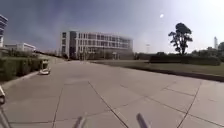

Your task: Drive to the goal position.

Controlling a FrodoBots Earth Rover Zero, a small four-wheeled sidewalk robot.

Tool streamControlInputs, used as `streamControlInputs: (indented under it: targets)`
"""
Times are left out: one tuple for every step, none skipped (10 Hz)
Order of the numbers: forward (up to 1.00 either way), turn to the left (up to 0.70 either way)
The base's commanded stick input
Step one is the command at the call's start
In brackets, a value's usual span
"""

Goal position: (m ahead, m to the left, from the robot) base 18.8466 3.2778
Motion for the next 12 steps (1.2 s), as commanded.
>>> streamControlInputs:
  targets:
    - [0.70,0.00]
    - [0.70,0.00]
    - [0.70,0.00]
    - [0.70,0.00]
    - [0.70,0.00]
    - [0.70,0.00]
    - [0.70,0.00]
    - [0.70,0.00]
    - [0.70,0.00]
    - [0.70,0.00]
    - [0.70,0.00]
    - [0.70,0.00]
